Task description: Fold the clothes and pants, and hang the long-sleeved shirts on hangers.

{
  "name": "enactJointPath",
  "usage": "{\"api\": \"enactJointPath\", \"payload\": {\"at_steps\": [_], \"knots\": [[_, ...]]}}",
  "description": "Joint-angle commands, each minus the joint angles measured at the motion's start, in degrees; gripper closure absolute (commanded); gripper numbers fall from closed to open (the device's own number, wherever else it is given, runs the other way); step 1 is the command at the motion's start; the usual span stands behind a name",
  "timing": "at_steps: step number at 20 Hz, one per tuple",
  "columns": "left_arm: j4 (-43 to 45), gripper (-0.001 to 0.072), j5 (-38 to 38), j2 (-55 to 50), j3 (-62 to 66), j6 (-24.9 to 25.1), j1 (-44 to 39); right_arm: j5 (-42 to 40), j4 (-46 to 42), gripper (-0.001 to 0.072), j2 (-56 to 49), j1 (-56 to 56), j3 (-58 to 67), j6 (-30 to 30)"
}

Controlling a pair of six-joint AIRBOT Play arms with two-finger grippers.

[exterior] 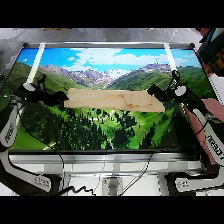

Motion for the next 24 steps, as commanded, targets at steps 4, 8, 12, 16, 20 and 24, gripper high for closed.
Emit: {"api": "enactJointPath", "payload": {"at_steps": [4,8,12,16,20,24], "knots": [[-3.39,0.0428,1.55,-4.76,0.61,5.92,-4.96,2.03,-0.13,0.0175,-0.02,5.49,0.02,-7.08],[-2.64,0.0694,-0.15,-0.44,4.7,5.92,-5.73,-4.83,-0.11,0.0695,-0.09,13.05,0.55,-7.08],[-0.13,0.0694,-9.38,11.3,7.08,5.9,-5.11,-5.51,0.13,0.0695,-1.9,21.14,3.98,-5.68],[-0.15,0.0694,-20.2,22.01,7.08,5.9,-5.14,-4.85,4.28,0.0695,-9.7,30.62,12.66,-1.38],[-0.33,0.0693,-20.52,28.41,7.08,5.9,-4.61,-4.28,10.78,0.0695,-19.47,40.24,23.85,4.63],[-0.33,0.0693,-19.02,28.72,7.06,5.9,-4.59,-2.25,11.19,0.0695,-27.19,47.19,31.91,13.16]]}}
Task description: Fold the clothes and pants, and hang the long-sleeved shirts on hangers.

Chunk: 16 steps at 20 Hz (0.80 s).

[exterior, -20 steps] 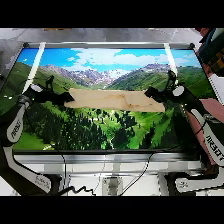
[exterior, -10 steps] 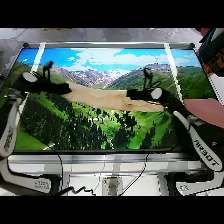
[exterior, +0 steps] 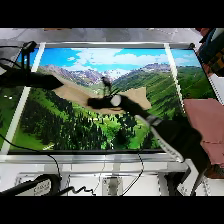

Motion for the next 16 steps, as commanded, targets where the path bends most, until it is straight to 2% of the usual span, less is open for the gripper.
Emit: {"api": "enactJointPath", "payload": {"at_steps": [1,3,5,7,9,12,14,16], "knots": [[-0.07,0.0693,1.27,1.38,0.04,0.0,0.13,1.53,1.51,0.0695,-5.22,4.92,5.57,6.88],[-0.74,0.0693,3.23,0.72,-0.02,-0.02,-0.85,2.36,-1.4,0.0695,-4.17,3.08,5.6,6.64],[-3.37,0.0693,4.39,-1.7,-0.07,-0.02,-3.1,5.57,-7.96,0.0695,-1.75,-1.66,5.62,6.64],[-6.54,0.0694,5.97,-5.92,-0.07,-0.68,-7.04,9.55,-14.97,0.0695,1.55,-8.7,5.62,6.67],[-13.46,0.0694,9.75,-12.15,-0.07,-2.14,-13.7,13.05,-18.12,0.0695,5.42,-16.98,5.73,6.67],[-24.26,0.0694,21.27,-20.96,0.04,-1.84,-26.03,18.16,-18.32,0.0694,11.1,-28.76,5.7,6.34],[-31.32,0.0694,30.14,-25.38,0.35,1.01,-33.27,21.73,-18.95,0.0694,13.64,-34.84,5.7,4.85],[-32.96,0.0689,38.49,-27.82,0.5,2.01,-38.45,26.14,-20.04,0.0694,14.58,-39.47,5.7,2.14]]}}
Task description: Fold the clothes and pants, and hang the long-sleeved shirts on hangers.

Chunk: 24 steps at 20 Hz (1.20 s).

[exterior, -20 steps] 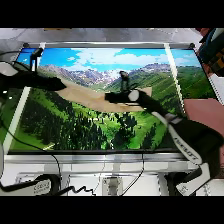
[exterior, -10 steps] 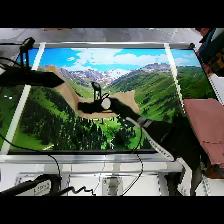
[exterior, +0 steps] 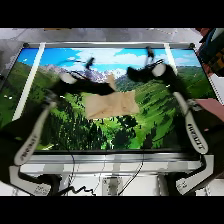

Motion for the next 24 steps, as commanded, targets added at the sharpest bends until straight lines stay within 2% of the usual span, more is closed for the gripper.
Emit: {"api": "enactJointPath", "payload": {"at_steps": [1,2,3,7,9,10,12,13,17,22,23,24], "knots": [[-7.1,0.0538,16.55,-5.64,0.24,1.92,-9.92,8.79,-2.34,0.0694,2.6,-9.46,0.07,-4.85],[-7.13,0.0123,18.6,-5.88,0.24,1.9,-10.64,10.91,-3.17,0.0694,2.45,-11.08,0.02,-7.72],[-7.32,0.0008,19.02,-5.84,0.26,1.9,-10.69,12.44,-4.09,0.0694,2.16,-12.35,0.0,-10.64],[-7.26,0.0001,15.23,-3.85,0.26,1.92,-6.86,17.03,-2.99,0.0695,-0.57,-17.33,-1.03,-18.91],[-6.82,0.0001,11.72,-2.43,0.26,1.92,-3.56,21.57,5.84,0.0694,-2.93,-19.5,-3.34,-28.92],[-6.4,0.0001,9.75,-1.75,0.26,1.92,-1.7,24.06,12.11,0.0664,-4.31,-20.37,-5.07,-31.93],[-4.44,0.0,5.55,-0.76,0.26,4.63,1.44,23.32,17.99,0.0063,-6.73,-20.41,-8.66,-30.34],[-2.58,0.0,3.39,-0.31,0.26,6.75,2.86,22.14,18.53,-0.0003,-8.0,-19.63,-10.14,-28.09],[7.8,0.0,-2.58,0.83,0.26,7.45,6.73,18.86,18.93,0.0007,-12.17,-13.81,-11.78,-26.82],[9.51,0.0,-6.69,1.09,0.26,7.48,10.05,10.08,18.91,0.0028,-12.46,-4.15,-11.76,-26.6],[10.27,0.0,-7.41,1.2,0.26,7.48,10.78,9.42,18.88,0.0051,-12.46,-2.56,-11.76,-26.62],[12.57,0.0001,-8.09,1.42,0.26,7.45,11.61,8.87,18.86,0.0208,-12.46,-1.31,-11.76,-26.73]]}}
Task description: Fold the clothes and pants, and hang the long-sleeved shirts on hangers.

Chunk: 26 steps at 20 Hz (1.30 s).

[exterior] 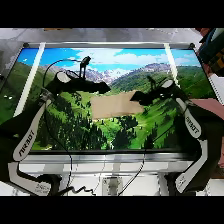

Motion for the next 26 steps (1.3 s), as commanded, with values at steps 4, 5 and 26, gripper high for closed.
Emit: {"api": "enactJointPath", "payload": {"at_steps": [4,5,26], "knots": [[21.14,0.0001,-8.72,3.39,0.02,0.2,4.66,-3.28,-0.57,0.0694,0.0,6.45,2.58,-0.48],[27.23,0.0001,-10.32,4.94,0.02,0.17,5.11,-2.84,-1.4,0.0694,0.68,6.05,4.17,-0.42],[60.85,0.0007,-14.12,21.55,-0.11,-6.25,5.57,39.58,-53.16,0.0692,49.9,-49.81,14.69,46.71]]}}
